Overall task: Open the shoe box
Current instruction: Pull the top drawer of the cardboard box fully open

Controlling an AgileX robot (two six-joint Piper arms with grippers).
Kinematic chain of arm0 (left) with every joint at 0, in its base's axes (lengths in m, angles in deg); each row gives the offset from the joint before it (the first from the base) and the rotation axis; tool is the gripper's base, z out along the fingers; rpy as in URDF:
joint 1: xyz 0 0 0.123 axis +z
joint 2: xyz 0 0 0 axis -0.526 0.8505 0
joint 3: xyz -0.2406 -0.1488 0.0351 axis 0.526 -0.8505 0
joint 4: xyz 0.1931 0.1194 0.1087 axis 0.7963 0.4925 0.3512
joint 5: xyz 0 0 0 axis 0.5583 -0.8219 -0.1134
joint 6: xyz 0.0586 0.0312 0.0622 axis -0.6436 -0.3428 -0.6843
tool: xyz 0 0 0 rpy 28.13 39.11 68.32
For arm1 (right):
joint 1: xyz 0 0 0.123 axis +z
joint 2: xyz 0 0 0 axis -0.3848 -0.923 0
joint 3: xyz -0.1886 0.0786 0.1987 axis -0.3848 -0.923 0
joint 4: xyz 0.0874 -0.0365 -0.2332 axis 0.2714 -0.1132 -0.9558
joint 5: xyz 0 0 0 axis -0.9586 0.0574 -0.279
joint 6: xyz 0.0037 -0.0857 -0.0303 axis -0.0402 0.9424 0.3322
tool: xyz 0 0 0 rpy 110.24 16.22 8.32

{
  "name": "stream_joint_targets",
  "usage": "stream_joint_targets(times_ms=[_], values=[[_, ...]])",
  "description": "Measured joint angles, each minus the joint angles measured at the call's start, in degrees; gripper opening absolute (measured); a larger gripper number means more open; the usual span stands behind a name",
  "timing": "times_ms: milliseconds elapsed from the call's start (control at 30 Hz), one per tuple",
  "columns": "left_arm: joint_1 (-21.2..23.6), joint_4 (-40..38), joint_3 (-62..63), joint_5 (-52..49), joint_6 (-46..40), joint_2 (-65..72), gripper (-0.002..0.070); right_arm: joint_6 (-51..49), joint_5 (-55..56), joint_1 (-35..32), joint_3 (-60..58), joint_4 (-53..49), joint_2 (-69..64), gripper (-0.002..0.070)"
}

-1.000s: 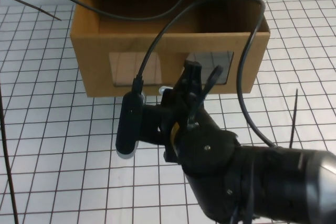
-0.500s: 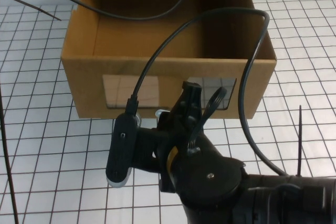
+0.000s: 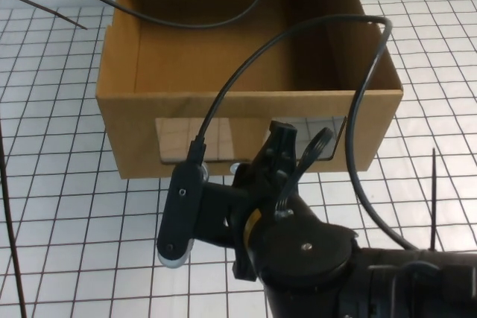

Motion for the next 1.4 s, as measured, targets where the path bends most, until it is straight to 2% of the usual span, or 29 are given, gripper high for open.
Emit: stream_joint_targets(times_ms=[233,433,567,733,867,1033,1200,1400], values=[[0.0,-0.7,0.3,-0.3,0.0,0.0,-0.0005,-0.4,0.3,0.0,0.0,5.7,4.7,0.0101],[0.0,-0.9,2.3,-2.8,0.0,0.2,-0.0005,0.2,-0.3,0.0,-0.1,10.3,10.6,0.0115],[0.0,-1.6,6.1,-6.3,0.0,0.6,-0.0005,-0.3,-1.7,-0.1,-0.1,11.1,14.3,0.0098],[0.0,-2.8,13.1,-10.9,0.6,0.6,-0.0005,-1.3,-2.4,-4.5,-0.1,11.6,17.9,0.002],[0.0,-1.1,17.5,-14.5,2.1,-0.8,-0.0005,-2.2,-2.3,-11.2,-0.1,11.9,20.0,-0.0006],[0.0,6.9,17.8,-16.3,5.1,-4.9,-0.0005,-2.4,1.4,-22.4,-0.1,15.0,24.0,-0.001],[0.0,14.4,16.5,-16.5,7.6,-10.2,-0.0005,2.2,3.6,-35.3,-0.1,24.3,28.7,-0.0012],[0.0,17.2,9.8,-16.6,7.9,-18.7,-0.0005,10.8,4.3,-48.8,-1.0,38.1,34.4,-0.0013]])
